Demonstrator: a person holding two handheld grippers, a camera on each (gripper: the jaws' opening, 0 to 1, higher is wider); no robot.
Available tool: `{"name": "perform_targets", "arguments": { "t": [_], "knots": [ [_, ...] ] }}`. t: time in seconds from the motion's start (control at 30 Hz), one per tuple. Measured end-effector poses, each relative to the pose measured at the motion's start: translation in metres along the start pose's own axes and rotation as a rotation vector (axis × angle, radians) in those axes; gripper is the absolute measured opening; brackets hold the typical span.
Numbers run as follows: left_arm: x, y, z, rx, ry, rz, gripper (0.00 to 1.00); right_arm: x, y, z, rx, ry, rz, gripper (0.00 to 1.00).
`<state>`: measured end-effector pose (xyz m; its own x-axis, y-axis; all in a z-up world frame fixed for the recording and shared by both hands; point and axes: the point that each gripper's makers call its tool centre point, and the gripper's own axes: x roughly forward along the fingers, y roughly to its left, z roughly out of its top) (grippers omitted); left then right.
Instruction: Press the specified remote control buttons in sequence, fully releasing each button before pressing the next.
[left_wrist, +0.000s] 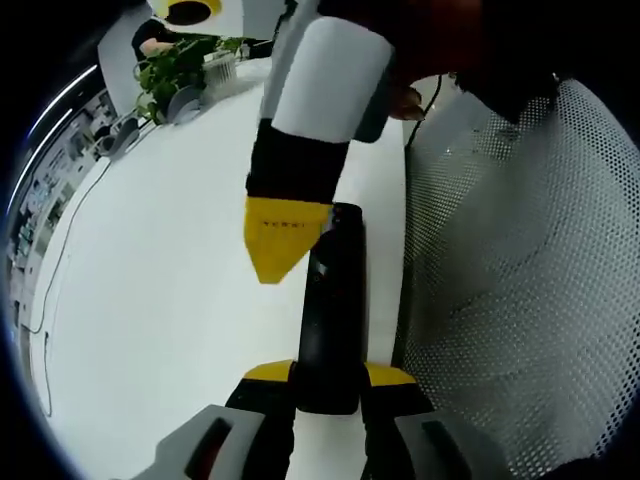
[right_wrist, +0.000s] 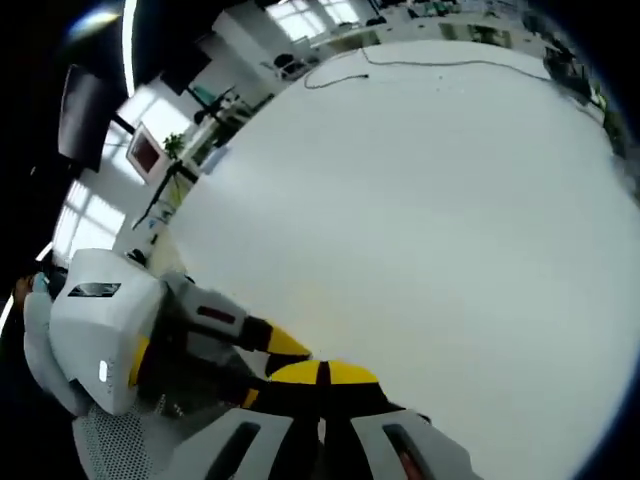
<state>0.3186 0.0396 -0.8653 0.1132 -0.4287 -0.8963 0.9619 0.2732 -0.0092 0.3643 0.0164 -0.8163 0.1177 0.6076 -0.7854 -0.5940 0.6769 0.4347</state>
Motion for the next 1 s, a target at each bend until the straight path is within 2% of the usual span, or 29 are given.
{"name": "perform_targets", "arguments": {
  "t": [0.07,0.2,0.43,0.57,0.67,0.77,0.8,0.93,1.0],
  "knots": [
    [0.000,0.000,0.000,0.001,0.000,0.002,0.25,-0.011,-0.006,0.012,-0.033,-0.066,-0.051,0.00],
    [0.000,0.000,0.000,-0.001,0.001,0.003,0.25,-0.035,-0.006,0.035,-0.094,-0.205,-0.093,0.00],
    [0.000,0.000,0.001,-0.010,0.012,0.005,0.25,-0.085,-0.010,0.067,-0.080,-0.463,-0.113,0.00],
    [0.001,0.000,0.002,-0.003,0.035,0.006,0.25,-0.116,-0.025,0.067,-0.098,-0.533,-0.223,0.00],
    [0.002,-0.001,0.002,0.005,0.075,0.008,0.25,-0.143,-0.019,0.071,-0.153,-0.624,-0.240,0.00],
    [0.001,0.000,0.002,0.010,0.087,0.005,0.25,-0.165,-0.017,0.071,-0.193,-0.684,-0.284,0.00],
    [0.001,0.000,0.001,0.013,0.088,0.002,0.25,-0.170,-0.016,0.071,-0.201,-0.700,-0.294,0.00],
    [0.000,0.000,0.001,0.034,0.096,-0.010,0.25,-0.187,-0.021,0.055,-0.198,-0.691,-0.331,0.08],
    [0.001,0.001,0.001,0.052,0.100,-0.017,0.24,-0.200,-0.025,0.048,-0.184,-0.730,-0.357,0.12]
  ]
}}
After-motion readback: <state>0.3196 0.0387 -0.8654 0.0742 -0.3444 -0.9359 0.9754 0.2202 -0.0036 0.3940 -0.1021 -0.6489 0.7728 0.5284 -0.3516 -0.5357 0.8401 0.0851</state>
